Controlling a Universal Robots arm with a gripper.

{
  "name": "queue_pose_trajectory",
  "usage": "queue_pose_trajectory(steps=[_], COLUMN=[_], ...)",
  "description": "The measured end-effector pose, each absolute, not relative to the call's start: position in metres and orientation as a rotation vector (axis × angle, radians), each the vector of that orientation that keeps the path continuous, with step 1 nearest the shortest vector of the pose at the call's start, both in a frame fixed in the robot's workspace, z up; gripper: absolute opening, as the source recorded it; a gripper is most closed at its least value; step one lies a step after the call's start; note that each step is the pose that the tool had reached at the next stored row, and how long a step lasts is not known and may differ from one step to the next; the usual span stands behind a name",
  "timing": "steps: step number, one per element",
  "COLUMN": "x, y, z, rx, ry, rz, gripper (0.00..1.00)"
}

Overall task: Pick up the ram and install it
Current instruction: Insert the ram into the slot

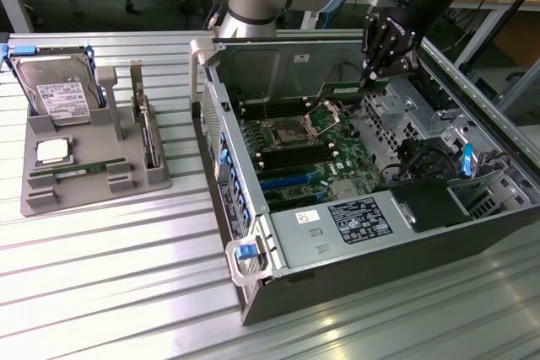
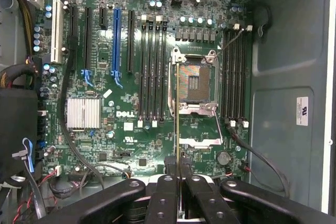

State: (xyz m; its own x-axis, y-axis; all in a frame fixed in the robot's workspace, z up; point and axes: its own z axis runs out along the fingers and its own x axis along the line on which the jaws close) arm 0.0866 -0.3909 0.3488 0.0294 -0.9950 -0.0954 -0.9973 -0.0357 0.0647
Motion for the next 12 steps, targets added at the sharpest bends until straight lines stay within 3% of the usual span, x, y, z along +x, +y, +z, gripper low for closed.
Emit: queue_pose_trajectory(steps=[12], x=[0.0864], y=[-0.3911], z=[0.3424], rx=[-2.239], ry=[2.167], rz=[0.178], gripper=[0.12])
